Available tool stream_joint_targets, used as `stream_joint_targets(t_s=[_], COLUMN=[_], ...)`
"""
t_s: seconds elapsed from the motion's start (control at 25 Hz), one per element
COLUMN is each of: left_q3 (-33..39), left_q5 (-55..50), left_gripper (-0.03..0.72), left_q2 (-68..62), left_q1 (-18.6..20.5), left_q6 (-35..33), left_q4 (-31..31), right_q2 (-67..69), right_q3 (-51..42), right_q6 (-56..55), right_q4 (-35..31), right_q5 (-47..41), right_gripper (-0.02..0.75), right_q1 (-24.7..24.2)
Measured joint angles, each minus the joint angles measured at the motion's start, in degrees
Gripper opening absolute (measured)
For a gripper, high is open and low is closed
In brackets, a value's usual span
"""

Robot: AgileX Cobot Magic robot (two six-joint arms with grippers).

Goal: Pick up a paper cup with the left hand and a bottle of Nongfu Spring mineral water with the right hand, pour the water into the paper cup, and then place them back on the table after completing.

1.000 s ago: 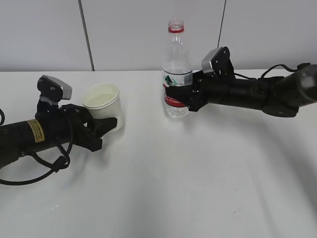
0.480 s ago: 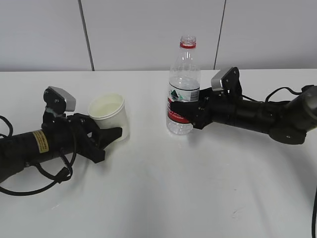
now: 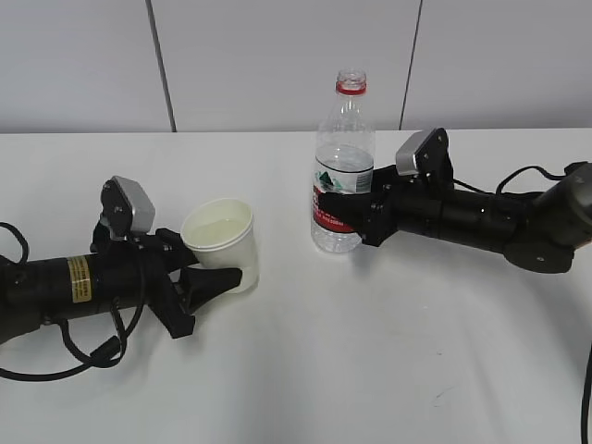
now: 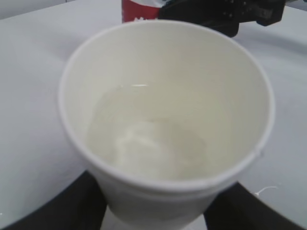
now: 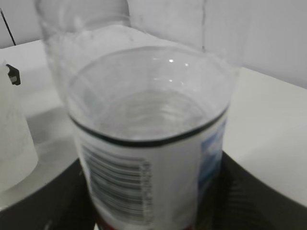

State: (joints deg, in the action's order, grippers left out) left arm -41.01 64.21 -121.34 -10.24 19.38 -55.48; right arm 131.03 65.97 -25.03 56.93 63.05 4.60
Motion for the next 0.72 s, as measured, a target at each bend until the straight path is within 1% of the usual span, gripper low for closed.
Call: stream_joint_targets(t_s=[0.28, 0.48, 0.72], left_q3=[-0.2, -0.2, -0.3], left_q5=[0.2, 0.1, 1.4], left_gripper=[0.368, 0.368, 0.368], left_q2=[-2.3, -3.3, -4.2], left_q1=[0.0, 0.0, 0.0], left_q6=[-0.1, -2.6, -3.2], left_q4=[0.5, 2.4, 3.2], right_q2=[0.0, 0.0, 0.0], right_q3=[0.0, 0.0, 0.0], right_q6=[0.8, 0.8, 0.8], right_q4=[1.1, 1.1, 1.6], right_q5=[0.1, 0.2, 0.2], right_gripper=[0.439, 0.439, 0.439], right_q1=[0.0, 0.0, 0.0])
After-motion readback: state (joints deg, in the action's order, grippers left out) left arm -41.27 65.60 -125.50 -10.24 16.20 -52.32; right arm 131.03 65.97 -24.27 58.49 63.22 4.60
